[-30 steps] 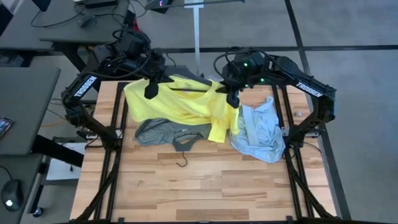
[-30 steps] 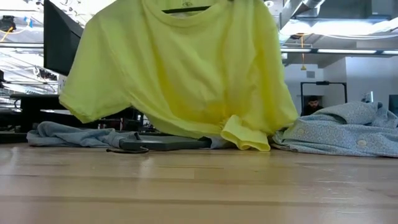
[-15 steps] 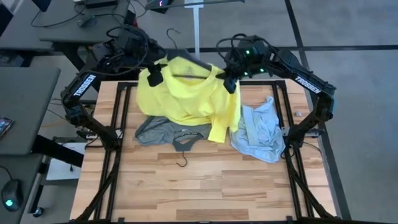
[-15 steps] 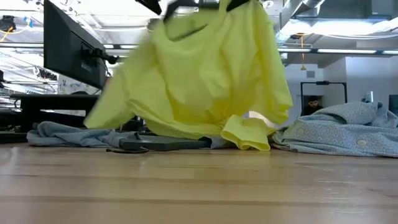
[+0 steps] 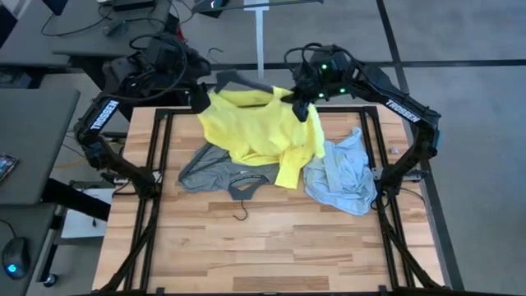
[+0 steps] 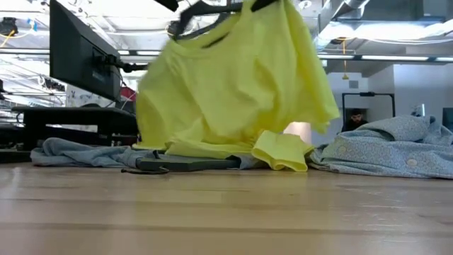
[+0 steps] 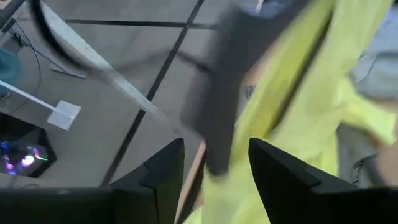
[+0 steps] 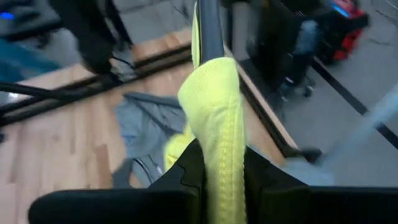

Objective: Hang clothes
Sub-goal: Put the yellow shirt on the black hanger on the top center of the table

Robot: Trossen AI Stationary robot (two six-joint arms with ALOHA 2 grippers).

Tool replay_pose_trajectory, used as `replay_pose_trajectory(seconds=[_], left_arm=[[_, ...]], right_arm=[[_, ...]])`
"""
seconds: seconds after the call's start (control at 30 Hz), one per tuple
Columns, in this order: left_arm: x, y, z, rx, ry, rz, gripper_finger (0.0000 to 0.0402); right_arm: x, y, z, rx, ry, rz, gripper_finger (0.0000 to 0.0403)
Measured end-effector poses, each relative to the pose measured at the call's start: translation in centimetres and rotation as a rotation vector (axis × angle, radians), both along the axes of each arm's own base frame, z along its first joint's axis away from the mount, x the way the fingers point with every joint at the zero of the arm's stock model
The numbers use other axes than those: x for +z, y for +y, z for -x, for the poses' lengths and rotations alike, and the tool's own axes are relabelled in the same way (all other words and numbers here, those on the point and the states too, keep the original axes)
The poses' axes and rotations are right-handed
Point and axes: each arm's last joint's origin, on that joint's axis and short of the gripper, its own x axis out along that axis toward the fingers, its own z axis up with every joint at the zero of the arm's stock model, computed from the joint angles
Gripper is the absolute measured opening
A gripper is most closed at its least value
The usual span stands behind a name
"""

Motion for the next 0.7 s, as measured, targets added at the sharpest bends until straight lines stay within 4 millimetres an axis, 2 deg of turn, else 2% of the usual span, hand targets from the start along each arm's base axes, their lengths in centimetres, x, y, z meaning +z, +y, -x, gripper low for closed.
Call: replay_pose_trajectory(seconds=[0.13,0.23,0.47,0.7], left_arm=[[0.8,-1.3,1.0,0.036,-0.092,0.054,0.0164],[1.3,-2.5,1.5,0.053,-0.173,0.109,0.0164],[2.0,-4.0,2.2,0.101,-0.291,0.2,0.0164],[1.1,-4.9,2.4,0.112,-0.215,0.291,0.0164]], right_arm=[[-1.2,0.0,-2.0,0.141,-0.074,-0.113,0.0031],[-3.1,0.1,-3.6,0.247,-0.08,-0.213,0.0031],[-11.0,0.4,-8.5,0.433,-0.069,-0.443,0.0031],[-18.0,0.5,-9.4,0.382,0.091,-0.558,0.003]])
